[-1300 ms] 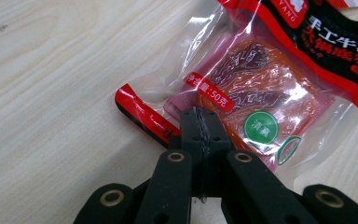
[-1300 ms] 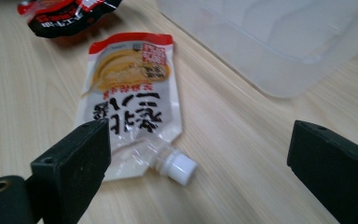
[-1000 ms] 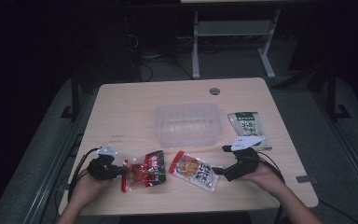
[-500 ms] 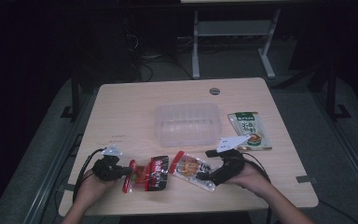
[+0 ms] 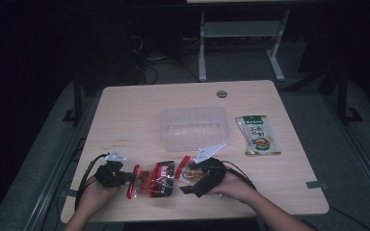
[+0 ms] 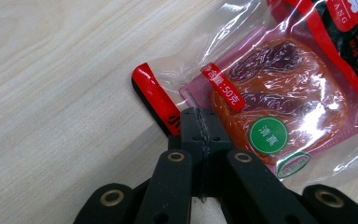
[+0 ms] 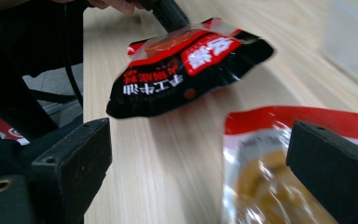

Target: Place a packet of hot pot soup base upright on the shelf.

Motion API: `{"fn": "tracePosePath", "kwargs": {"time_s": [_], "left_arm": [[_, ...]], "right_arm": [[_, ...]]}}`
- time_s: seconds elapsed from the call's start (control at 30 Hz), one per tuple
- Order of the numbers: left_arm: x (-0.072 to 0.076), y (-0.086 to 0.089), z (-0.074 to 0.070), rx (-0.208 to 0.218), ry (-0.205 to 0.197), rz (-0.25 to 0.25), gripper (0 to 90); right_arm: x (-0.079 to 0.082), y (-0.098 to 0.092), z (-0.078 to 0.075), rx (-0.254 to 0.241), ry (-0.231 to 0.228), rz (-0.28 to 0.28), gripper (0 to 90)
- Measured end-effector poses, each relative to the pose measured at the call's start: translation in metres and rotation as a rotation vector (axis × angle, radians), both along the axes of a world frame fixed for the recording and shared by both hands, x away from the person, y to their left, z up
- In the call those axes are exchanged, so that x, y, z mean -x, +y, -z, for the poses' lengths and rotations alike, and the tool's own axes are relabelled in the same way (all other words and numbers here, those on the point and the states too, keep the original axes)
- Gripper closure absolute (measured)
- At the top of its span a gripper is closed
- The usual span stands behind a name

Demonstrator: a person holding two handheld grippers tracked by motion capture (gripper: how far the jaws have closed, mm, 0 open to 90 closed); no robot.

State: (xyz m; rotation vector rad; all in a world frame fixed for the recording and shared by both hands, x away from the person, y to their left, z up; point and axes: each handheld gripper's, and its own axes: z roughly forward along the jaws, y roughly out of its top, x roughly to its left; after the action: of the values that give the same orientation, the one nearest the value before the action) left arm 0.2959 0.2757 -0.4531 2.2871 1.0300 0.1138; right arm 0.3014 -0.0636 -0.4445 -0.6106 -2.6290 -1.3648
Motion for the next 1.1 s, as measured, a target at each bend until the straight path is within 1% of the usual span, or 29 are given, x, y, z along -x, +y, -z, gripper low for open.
{"fn": "tracePosePath", "kwargs": {"time_s": [0.17,0.27,0.4,0.43,0.47,0.53,0.57,0.6,0.67,0.77,0.8,0.83,0.9,0.97,1.03,1.1], "left_arm": [[0.0,0.0,0.0,-0.001,0.0,0.0,89.9],[0.0,0.0,0.0,-0.003,0.0,0.0,89.9],[0.0,0.0,0.0,-0.002,0.0,0.0,89.8],[0.0,0.0,0.0,-0.002,0.0,0.0,89.8],[0.0,0.0,0.0,-0.002,0.0,-0.002,89.9],[0.0,0.0,0.0,-0.003,0.0,-0.002,89.9],[0.0,0.0,0.0,-0.003,0.0,-0.001,89.9],[0.0,0.0,0.0,-0.003,0.0,-0.001,89.8],[0.0,0.0,0.0,0.001,0.002,-0.004,89.9],[0.0,0.0,0.0,-0.004,0.001,-0.003,89.9],[0.0,0.0,0.0,0.0,0.002,-0.007,89.9],[0.0,0.0,0.0,-0.007,0.001,-0.003,89.9],[0.0,0.0,0.0,-0.007,0.002,-0.006,89.9],[0.0,-0.001,0.0,-0.01,0.0,-0.007,89.9],[0.001,-0.001,-0.001,-0.014,-0.001,-0.007,89.9],[0.001,-0.002,-0.001,-0.017,-0.002,-0.006,89.9]], "right_arm": [[-0.003,0.02,0.004,-0.007,0.017,-0.015,8.3],[-0.006,0.029,0.006,0.004,0.015,-0.018,10.6],[-0.008,0.032,0.007,0.003,0.026,-0.014,11.8],[-0.008,0.034,0.007,0.002,0.034,-0.011,12.3],[-0.009,0.034,0.009,0.009,0.032,-0.014,12.4],[-0.008,0.037,0.011,0.012,0.052,-0.014,12.9],[-0.008,0.038,0.012,0.012,0.051,-0.017,13.4],[-0.008,0.04,0.012,0.004,0.069,-0.015,13.8],[-0.009,0.044,0.014,-0.01,0.086,-0.016,14.9],[-0.01,0.05,0.016,-0.027,0.095,-0.017,19.6],[-0.01,0.052,0.016,-0.026,0.09,-0.015,21.0],[-0.01,0.053,0.016,-0.03,0.095,-0.012,23.2],[-0.011,0.057,0.016,-0.033,0.091,-0.013,25.6],[-0.01,0.059,0.016,-0.038,0.067,-0.011,31.0],[-0.009,0.062,0.015,-0.049,0.061,-0.007,35.3],[-0.009,0.065,0.016,-0.045,0.053,-0.015,38.5]]}}
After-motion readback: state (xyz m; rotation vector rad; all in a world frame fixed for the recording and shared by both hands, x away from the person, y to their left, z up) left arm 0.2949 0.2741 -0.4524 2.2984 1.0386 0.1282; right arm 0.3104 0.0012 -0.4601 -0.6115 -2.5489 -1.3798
